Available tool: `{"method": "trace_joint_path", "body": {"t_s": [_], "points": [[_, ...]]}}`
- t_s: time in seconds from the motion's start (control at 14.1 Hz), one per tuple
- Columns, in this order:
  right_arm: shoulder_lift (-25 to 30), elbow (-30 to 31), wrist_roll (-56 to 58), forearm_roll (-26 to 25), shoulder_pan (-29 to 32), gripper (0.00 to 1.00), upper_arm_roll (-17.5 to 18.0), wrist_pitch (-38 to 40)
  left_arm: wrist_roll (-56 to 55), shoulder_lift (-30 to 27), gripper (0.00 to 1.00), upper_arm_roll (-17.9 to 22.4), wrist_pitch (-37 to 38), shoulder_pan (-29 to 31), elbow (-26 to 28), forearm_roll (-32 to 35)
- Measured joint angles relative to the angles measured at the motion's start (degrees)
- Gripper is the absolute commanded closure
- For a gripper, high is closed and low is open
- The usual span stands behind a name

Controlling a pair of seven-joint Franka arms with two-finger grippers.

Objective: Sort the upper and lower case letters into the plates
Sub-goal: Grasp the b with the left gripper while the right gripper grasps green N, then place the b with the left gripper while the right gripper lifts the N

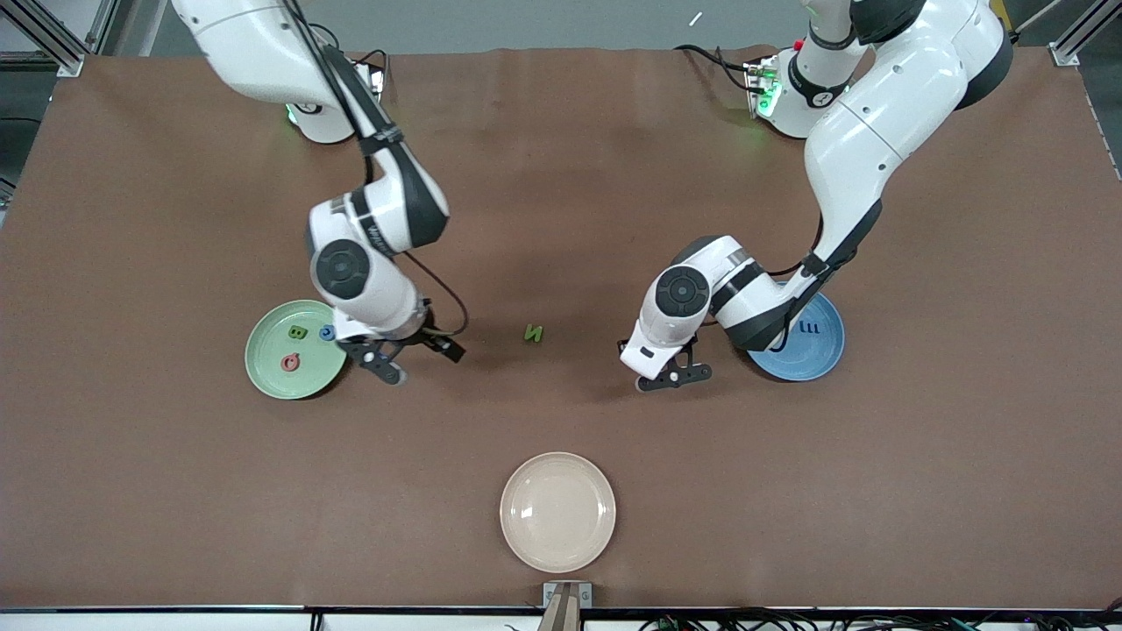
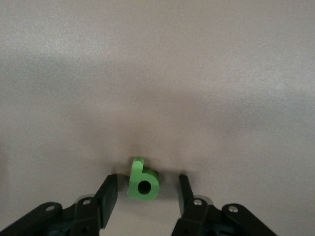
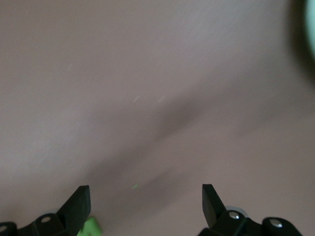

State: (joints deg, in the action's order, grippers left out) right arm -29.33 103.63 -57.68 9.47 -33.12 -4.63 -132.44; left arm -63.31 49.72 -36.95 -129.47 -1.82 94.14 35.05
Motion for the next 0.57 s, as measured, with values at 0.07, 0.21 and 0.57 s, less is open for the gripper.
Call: {"method": "trace_joint_path", "body": {"t_s": [0.07, 0.21, 0.57], "points": [[-1.7, -1.0, -0.3, -0.3, -1.7, 0.0, 0.0, -0.6, 0.0, 0.0, 0.63, 0.0, -0.2, 0.0, 0.0, 0.0], [-4.8, -2.9, 2.2, -0.7, -3.8, 0.0, -0.1, -1.3, 0.0, 0.0, 0.76, 0.1, -0.8, 0.0, -0.1, 0.0], [-9.6, -5.6, 5.1, -2.3, -8.0, 0.03, -0.1, -6.3, 0.0, 0.0, 0.87, 0.6, -1.2, 0.0, -0.7, 0.0]]}}
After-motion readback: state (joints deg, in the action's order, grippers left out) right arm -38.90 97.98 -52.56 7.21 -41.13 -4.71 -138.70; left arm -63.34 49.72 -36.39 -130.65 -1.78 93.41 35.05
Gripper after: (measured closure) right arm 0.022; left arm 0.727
